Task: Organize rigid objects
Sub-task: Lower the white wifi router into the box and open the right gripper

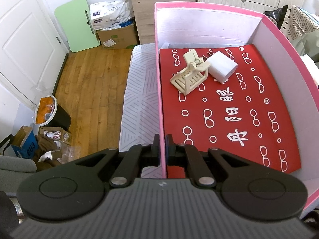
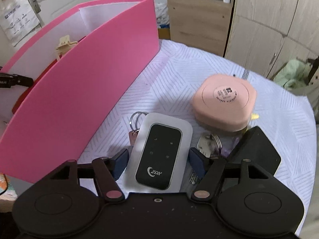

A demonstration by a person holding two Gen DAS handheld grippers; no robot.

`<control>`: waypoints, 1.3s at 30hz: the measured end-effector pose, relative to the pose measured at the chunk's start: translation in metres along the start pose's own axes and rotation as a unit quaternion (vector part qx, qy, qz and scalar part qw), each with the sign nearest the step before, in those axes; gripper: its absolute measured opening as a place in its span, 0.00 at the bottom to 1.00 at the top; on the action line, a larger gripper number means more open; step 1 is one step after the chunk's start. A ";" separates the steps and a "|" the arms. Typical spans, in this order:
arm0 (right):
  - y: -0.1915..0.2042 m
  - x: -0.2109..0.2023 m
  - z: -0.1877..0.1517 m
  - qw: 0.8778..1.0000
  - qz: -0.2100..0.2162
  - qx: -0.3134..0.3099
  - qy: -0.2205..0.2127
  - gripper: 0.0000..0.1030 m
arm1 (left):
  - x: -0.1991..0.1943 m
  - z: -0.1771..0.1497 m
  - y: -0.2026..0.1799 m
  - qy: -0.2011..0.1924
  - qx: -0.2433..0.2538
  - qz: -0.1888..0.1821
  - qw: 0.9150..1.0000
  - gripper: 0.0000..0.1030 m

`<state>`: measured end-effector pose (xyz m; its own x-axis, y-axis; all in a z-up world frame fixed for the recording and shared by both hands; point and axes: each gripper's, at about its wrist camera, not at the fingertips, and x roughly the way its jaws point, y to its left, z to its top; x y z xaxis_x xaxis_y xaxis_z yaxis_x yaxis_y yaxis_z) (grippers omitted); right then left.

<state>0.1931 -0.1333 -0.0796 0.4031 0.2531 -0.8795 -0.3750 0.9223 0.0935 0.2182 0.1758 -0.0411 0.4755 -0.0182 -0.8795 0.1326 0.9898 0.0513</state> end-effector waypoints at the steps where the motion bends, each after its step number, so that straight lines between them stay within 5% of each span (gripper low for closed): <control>1: 0.000 -0.001 -0.001 1.000 0.003 -0.004 -0.003 0.68 | 0.000 0.000 0.000 0.000 -0.001 0.000 1.000 0.04; 13: -0.002 -0.045 0.006 0.998 0.002 -0.032 -0.045 0.65 | 0.001 0.001 -0.001 0.000 -0.001 0.002 1.000 0.04; 22: 0.015 -0.112 0.057 0.977 0.073 -0.113 -0.166 0.66 | 0.000 0.001 0.000 -0.002 -0.005 0.002 1.000 0.04; 27: 0.061 -0.091 0.101 0.959 0.129 -0.218 -0.126 0.66 | -0.001 -0.001 0.001 -0.002 -0.006 -0.001 1.000 0.04; 39: 0.145 -0.016 0.139 0.881 0.165 -0.442 -0.019 0.66 | 0.002 0.003 0.004 0.013 -0.021 -0.009 1.000 0.04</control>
<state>0.2483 0.0368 0.0134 0.1718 0.4895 -0.8549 -0.9743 0.2125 -0.0742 0.2220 0.1789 -0.0412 0.4500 -0.0335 -0.8924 0.1041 0.9945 0.0152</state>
